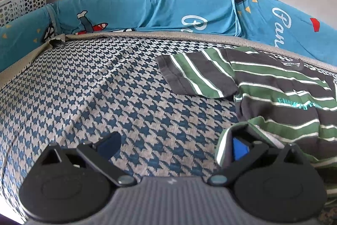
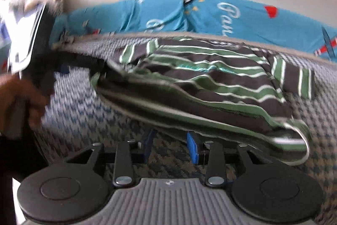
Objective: Fold clothes
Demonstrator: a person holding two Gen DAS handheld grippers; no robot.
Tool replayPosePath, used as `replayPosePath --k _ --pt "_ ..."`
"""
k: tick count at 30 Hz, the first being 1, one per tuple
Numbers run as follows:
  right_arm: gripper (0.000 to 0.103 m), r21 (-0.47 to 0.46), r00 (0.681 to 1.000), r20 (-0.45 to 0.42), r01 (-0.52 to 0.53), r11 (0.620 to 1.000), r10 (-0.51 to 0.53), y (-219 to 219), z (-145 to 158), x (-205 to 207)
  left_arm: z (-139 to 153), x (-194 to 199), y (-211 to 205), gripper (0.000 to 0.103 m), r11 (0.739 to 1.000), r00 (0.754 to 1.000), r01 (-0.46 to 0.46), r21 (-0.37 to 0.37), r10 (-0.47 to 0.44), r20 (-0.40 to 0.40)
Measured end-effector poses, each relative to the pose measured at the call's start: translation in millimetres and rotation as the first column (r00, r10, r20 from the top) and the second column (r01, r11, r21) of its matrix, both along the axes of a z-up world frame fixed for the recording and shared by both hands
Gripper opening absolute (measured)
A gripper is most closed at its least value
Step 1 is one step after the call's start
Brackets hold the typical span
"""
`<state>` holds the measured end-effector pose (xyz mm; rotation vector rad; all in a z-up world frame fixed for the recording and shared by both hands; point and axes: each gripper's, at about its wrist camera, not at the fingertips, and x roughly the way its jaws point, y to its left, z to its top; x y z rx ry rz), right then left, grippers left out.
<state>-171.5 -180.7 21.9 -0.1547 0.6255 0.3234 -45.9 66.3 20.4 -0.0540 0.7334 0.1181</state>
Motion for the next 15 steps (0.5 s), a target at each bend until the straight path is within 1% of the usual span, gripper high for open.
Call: replayPosePath --k 2,5,8,11,12,13,15 --pt "0.038 -0.073 0.999 0.027 -0.030 0.997 0.032 10.9 -5.7 2.2 -0.1 0.5 0.3 0.103 1.000 1.000 -0.001 -0.005 0.000 -0.002" --pt "0.039 -0.179 0.993 0.079 -0.074 0.981 0.089 26.2 -13.6 3.5 -0.2 0.3 0.5 0.103 1.000 1.000 -0.002 -0.009 0.002 -0.002" --pt "0.039 -0.247 0.986 0.113 -0.093 0.964 0.124 37.2 -20.5 6.6 -0.6 0.3 0.8 0.103 1.000 1.000 -0.004 -0.015 0.004 -0.004" --pt "0.038 -0.267 0.983 0.132 -0.086 0.960 0.125 43.5 -25.4 12.8 -0.7 0.1 1.0 0.103 1.000 1.000 -0.006 -0.021 0.005 -0.003" --pt "0.037 -0.260 0.983 0.136 -0.081 0.962 0.120 43.2 -25.4 14.5 -0.7 -0.2 1.1 0.103 1.000 1.000 -0.006 -0.022 0.006 -0.002" --pt "0.036 -0.249 0.983 0.139 -0.079 0.965 0.116 42.3 -25.1 16.0 -0.8 -0.4 1.2 0.103 1.000 1.000 -0.006 -0.023 0.006 -0.001" --pt "0.029 -0.222 0.984 0.144 -0.071 0.972 0.105 39.7 -24.0 18.8 -1.2 -0.9 1.5 0.103 1.000 1.000 -0.007 -0.024 0.007 -0.002"
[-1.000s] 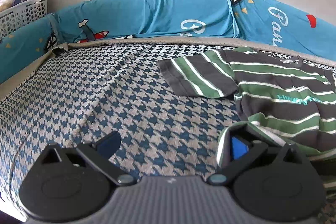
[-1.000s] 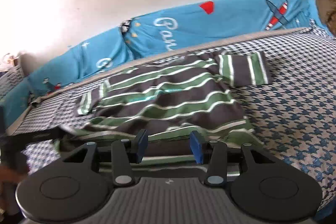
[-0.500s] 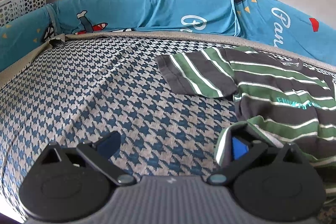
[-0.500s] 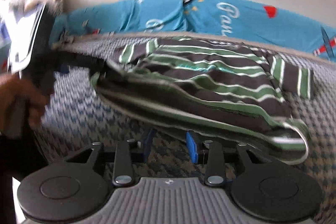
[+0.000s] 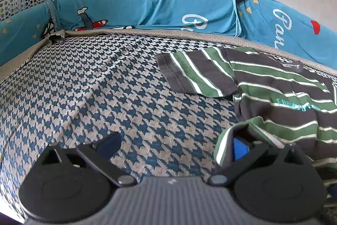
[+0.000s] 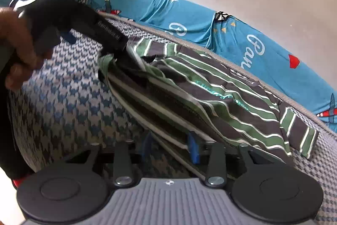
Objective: Fold clothes
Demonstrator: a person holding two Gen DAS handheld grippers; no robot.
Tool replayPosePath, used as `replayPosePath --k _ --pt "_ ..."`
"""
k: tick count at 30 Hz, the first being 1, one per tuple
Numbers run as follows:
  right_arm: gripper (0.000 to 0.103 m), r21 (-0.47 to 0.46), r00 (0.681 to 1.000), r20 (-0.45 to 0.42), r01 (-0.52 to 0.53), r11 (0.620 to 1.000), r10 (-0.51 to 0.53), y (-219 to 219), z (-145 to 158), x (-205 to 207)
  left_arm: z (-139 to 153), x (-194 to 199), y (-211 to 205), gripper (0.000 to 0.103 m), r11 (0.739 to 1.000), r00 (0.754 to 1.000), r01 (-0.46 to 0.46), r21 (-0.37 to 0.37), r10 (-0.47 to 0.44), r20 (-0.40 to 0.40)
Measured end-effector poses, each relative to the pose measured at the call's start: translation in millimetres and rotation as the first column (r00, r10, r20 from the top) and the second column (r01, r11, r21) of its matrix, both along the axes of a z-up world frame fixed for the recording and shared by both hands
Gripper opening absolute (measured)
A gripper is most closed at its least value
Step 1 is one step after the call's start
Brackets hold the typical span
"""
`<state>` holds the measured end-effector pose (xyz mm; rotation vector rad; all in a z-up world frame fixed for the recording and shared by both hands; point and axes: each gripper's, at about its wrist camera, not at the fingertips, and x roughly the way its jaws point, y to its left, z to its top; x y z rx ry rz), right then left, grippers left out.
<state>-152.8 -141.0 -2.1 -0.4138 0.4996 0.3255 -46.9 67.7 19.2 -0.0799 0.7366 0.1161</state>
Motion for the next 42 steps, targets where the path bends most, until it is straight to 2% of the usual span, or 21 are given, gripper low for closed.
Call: replayPosePath --k 4,12,19,26,33,38,42 --pt "0.028 0.048 1.000 0.004 0.018 0.999 -0.018 -4.2 2.5 2.3 0.6 -1.5 0.4 0.103 1.000 1.000 -0.005 -0.011 0.005 0.001" --pt "0.027 0.004 0.999 0.024 -0.043 0.999 0.043 9.4 1.4 -2.6 1.2 -1.4 3.0 0.103 1.000 1.000 -0.011 -0.017 0.011 -0.003" --pt "0.027 -0.083 0.993 0.031 -0.111 0.990 0.113 27.6 -6.5 -7.2 3.1 3.0 2.4 0.103 0.999 1.000 -0.013 -0.033 0.012 -0.009" --pt "0.027 -0.117 0.992 0.071 -0.100 0.988 0.109 33.5 -5.4 2.8 0.9 4.3 4.6 0.103 0.999 1.000 -0.014 -0.050 0.013 -0.022" --pt "0.011 -0.088 0.989 0.085 -0.114 0.990 0.121 36.2 -0.6 2.6 0.8 3.4 6.0 0.103 0.998 1.000 -0.013 -0.054 0.012 -0.021" --pt "0.010 -0.094 0.985 0.066 -0.155 0.983 0.161 41.1 -1.1 0.6 1.3 3.4 5.9 0.103 0.998 1.000 -0.014 -0.054 0.013 -0.018" --pt "0.011 -0.163 0.977 0.082 -0.183 0.970 0.198 49.2 -6.5 -6.5 1.4 4.0 5.8 0.103 0.998 1.000 -0.016 -0.059 0.014 -0.020"
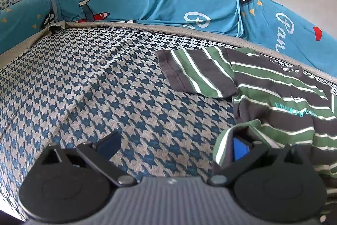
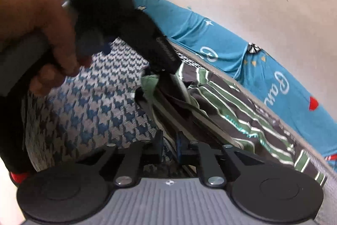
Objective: Fold clothes
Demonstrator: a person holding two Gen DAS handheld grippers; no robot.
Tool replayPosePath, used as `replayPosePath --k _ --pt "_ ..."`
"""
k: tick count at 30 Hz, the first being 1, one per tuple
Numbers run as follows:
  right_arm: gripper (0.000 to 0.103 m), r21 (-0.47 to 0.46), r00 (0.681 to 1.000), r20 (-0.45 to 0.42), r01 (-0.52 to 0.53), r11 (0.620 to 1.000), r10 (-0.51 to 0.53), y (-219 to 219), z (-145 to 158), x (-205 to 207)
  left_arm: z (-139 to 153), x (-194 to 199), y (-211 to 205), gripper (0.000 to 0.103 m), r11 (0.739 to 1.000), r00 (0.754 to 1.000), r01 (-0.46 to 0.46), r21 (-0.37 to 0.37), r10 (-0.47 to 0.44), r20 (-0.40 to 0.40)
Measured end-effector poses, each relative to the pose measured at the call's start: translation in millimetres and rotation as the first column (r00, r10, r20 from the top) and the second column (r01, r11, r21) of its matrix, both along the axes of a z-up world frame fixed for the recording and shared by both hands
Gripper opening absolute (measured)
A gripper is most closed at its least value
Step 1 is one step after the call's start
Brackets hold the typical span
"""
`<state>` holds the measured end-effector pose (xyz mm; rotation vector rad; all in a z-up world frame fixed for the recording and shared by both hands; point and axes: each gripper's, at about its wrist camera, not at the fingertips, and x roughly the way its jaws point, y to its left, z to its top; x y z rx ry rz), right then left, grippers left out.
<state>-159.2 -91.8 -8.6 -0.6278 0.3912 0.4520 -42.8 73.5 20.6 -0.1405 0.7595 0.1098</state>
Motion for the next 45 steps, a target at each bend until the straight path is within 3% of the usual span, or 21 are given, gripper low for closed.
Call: replayPosePath --k 8,11,25,27,30,32,36,45 --pt "0.010 -0.037 1.000 0.017 0.007 0.999 -0.006 2.5 -7.2 3.3 0.4 -1.3 -1.0 0.103 1.000 1.000 0.001 -0.001 -0.001 0.001" --pt "0.000 -0.004 1.000 0.007 0.011 1.000 -0.011 1.6 -4.5 5.2 1.2 -3.0 -1.9 0.103 1.000 1.000 0.002 0.009 -0.002 0.008" --pt "0.000 0.178 0.989 -0.119 -0.067 0.982 0.089 -13.2 25.5 -21.7 12.8 -29.6 2.3 0.103 0.999 0.999 0.003 0.033 -0.004 0.037" --pt "0.000 0.184 0.992 -0.101 -0.056 0.981 0.076 -15.3 25.5 -29.4 13.8 -33.3 2.9 0.103 0.999 0.999 0.000 0.033 -0.002 0.038" --pt "0.001 0.139 0.998 -0.048 -0.039 0.989 0.046 -13.8 22.0 -30.9 14.8 -33.0 2.1 0.103 0.999 0.999 0.001 0.040 -0.002 0.042" --pt "0.010 0.100 0.999 -0.042 -0.026 0.995 0.030 -10.0 16.8 -26.8 16.0 -32.4 0.4 0.103 0.999 0.999 0.006 0.045 -0.008 0.048" --pt "0.015 0.004 0.999 0.007 -0.052 0.999 0.052 -0.6 7.6 -21.3 16.1 -29.9 1.3 0.103 0.999 0.999 0.007 0.034 -0.008 0.046" --pt "0.015 -0.100 0.994 0.058 -0.084 0.991 0.090 14.4 -6.4 -7.1 17.9 -25.4 4.7 0.103 1.000 0.999 0.008 -0.005 -0.008 0.035"
